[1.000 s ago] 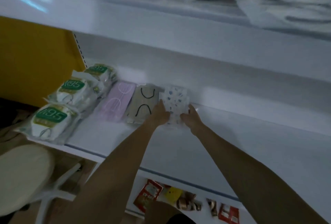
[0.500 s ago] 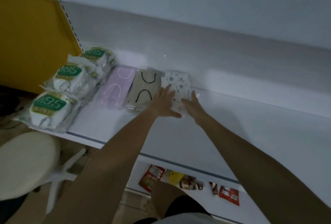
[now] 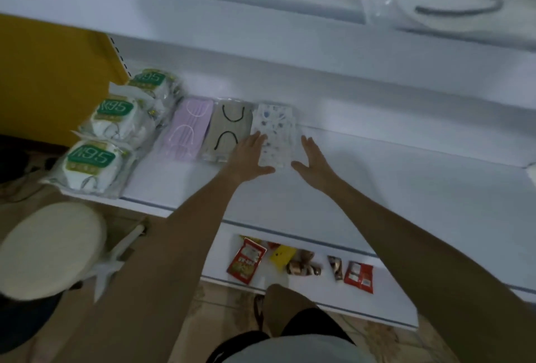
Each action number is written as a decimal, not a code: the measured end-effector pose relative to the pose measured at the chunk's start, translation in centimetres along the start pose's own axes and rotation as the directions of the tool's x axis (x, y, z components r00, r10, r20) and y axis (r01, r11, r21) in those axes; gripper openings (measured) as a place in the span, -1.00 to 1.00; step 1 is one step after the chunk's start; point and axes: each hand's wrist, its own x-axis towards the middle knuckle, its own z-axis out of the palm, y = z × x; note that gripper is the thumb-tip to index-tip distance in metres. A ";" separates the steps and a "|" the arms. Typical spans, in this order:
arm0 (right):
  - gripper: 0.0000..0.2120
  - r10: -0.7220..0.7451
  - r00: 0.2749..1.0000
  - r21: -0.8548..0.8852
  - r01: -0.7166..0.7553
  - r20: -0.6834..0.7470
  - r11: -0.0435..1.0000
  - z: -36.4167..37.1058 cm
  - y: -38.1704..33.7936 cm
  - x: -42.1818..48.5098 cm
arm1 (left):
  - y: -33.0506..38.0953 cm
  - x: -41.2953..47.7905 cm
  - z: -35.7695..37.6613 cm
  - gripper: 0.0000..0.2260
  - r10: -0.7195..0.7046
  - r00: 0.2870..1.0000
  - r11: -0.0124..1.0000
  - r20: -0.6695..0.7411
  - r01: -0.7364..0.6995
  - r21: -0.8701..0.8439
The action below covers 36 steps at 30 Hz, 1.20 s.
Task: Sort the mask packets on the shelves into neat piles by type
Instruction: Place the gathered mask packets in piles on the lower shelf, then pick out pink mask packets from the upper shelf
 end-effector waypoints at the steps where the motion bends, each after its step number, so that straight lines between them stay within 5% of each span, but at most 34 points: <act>1: -0.35 -0.039 0.999 -0.056 0.039 0.003 0.998 -0.4 -0.1 -1.6 | 0.4 -1.5 -0.4 -0.23 0.017 1.000 0.999 -0.008 -0.018 -0.031; 10: -0.33 -0.332 0.940 -0.376 0.336 0.079 0.863 -3.8 -4.6 -16.6 | 4.2 -15.3 -5.5 -0.38 0.218 0.963 0.966 -0.159 -0.236 -0.103; 18: -0.51 -0.675 0.713 -0.442 0.552 -0.189 0.707 -11.4 -10.8 -27.6 | 11.2 -22.1 -14.3 -0.55 0.401 0.791 0.884 -0.462 -0.466 -0.030; 26: -0.63 -0.589 0.662 -0.393 0.443 -0.463 0.806 -21.5 -12.7 -30.9 | 20.2 -22.3 -21.7 -0.53 0.619 0.568 0.747 -0.543 -0.640 0.182; 36: -0.68 -0.329 0.694 -0.282 0.186 -0.640 0.941 -38.2 -4.5 -27.1 | 32.2 -10.4 -24.0 -0.62 0.614 0.678 0.776 -0.404 -0.611 0.156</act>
